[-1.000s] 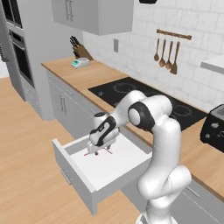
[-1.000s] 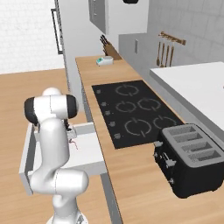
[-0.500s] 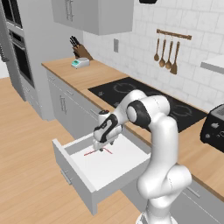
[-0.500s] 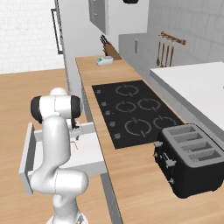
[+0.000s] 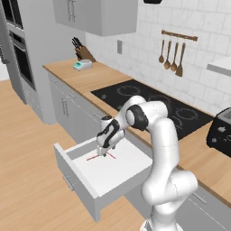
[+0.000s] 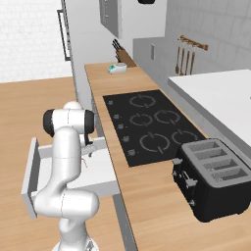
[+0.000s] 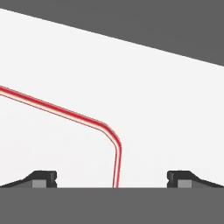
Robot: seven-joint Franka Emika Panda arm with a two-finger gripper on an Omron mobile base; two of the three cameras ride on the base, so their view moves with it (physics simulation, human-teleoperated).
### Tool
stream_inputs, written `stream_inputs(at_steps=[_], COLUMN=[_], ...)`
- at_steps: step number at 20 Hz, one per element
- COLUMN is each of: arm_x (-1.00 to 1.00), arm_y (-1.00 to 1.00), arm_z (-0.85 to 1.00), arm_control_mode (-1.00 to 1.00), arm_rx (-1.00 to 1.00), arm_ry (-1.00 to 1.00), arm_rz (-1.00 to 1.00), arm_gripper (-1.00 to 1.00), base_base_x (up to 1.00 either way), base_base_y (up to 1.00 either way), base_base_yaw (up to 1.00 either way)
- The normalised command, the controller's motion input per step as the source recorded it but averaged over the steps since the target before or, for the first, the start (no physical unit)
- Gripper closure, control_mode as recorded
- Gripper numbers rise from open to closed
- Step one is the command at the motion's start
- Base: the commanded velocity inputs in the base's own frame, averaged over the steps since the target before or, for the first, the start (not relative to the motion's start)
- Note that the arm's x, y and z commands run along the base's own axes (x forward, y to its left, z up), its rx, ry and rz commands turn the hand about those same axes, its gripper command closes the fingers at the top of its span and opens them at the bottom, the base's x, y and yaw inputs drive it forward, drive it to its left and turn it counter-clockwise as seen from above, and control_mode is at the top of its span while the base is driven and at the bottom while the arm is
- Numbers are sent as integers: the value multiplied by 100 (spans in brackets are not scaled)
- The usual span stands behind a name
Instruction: Take a straw from the drawer in front and place it inside the glass cup on the dining counter.
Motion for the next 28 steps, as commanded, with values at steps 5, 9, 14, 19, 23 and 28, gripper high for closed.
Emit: stream_inputs(at_steps=[5,9,14,19,23,28], arm_x=[25,11,1,0,-3,-49], arm_y=[0,0,0,0,0,4], arm_z=[-37,-40,-42,-39,-31,-22], arm_control_mode=[-100,-100,-100,-100,-100,-100], arm_rx=[1,3,6,6,0,0], arm_ry=[4,5,7,4,0,-7], arm_rz=[6,3,1,0,0,0], arm_gripper=[-100,-100,100,100,100,100], base_base_x=[0,0,0,0,0,0], base_base_y=[0,0,0,0,0,0], base_base_yaw=[0,0,0,0,0,0])
